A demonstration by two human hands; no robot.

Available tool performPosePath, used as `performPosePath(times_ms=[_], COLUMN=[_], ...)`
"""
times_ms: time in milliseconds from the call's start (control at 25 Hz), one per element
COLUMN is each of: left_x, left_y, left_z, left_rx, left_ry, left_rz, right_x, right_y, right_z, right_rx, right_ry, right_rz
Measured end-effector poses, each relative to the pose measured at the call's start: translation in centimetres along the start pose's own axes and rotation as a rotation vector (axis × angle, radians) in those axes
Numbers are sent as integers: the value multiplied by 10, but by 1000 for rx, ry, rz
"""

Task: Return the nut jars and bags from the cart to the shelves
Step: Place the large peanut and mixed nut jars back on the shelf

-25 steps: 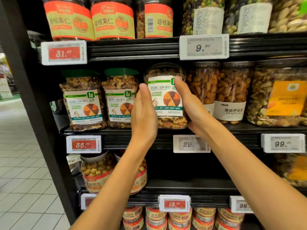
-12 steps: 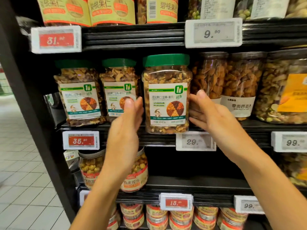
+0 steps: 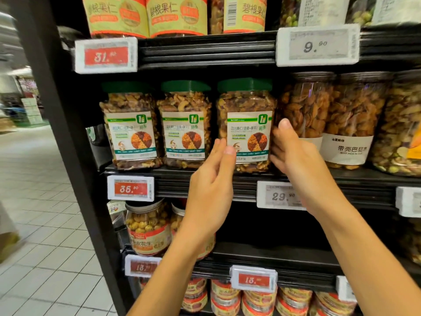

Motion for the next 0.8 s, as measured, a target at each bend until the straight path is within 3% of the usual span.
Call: performPosePath(times_ms=[560,800], left_x=[14,15], left_y=[3,7], left_z=[-6,-8], left_rx=[36,-39], left_ry=[-45,-155], left_rz=[-7,-22], right_x=[7,-7], right_y=[0,11], right_z=[9,-8], right_rx=[6,-97], right_ry=[71,305], right_rz=[31,18])
Point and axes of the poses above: each hand's wrist, its own x-axis towards the middle knuckle, its own z-axis out of the palm, y = z × x, the point moved 3 cm from there along x, towards the middle knuckle
